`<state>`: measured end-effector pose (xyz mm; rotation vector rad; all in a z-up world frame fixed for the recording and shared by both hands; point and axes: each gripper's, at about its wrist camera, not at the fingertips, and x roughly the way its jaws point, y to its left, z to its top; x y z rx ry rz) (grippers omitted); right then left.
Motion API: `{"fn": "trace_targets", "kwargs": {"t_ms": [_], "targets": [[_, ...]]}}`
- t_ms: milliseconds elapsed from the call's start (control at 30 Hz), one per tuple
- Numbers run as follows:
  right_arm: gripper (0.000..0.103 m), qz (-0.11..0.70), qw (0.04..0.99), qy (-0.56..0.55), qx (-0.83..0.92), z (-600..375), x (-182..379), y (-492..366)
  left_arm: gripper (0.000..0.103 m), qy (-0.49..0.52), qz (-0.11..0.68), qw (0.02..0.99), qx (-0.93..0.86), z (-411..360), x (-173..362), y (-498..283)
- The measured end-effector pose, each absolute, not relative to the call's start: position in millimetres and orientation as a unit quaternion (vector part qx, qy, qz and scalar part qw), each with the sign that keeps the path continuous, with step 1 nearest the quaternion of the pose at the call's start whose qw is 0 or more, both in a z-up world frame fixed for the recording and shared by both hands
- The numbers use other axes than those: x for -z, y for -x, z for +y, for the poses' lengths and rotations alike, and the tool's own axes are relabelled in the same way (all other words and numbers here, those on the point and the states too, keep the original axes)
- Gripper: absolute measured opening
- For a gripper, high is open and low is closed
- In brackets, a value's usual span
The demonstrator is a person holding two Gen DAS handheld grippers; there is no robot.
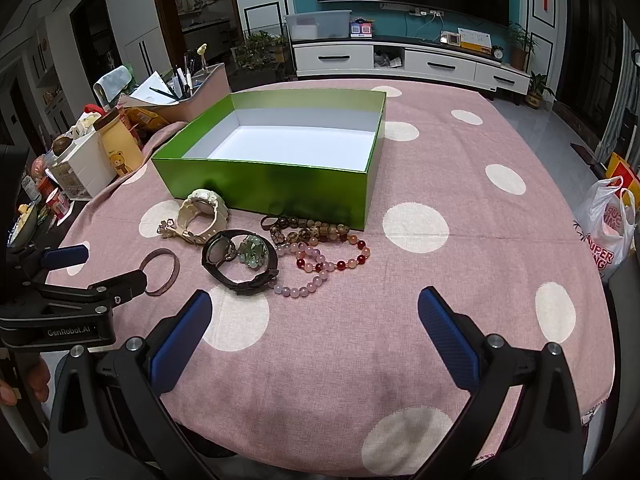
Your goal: Organize jewelry
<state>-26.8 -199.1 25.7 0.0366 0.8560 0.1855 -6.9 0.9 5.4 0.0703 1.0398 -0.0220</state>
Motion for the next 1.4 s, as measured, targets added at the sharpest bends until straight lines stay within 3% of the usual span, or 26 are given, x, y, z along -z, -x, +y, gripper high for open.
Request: {"fn": "trace_targets", "kwargs": {"t_ms": [1400], "targets": [[0.102, 0.407, 0.908, -0.025, -0.096, -203.5, -29.1, 28.6, 0.101, -0.01, 0.493, 0.87, 0.02, 10.0, -0.5, 3.2]]}}
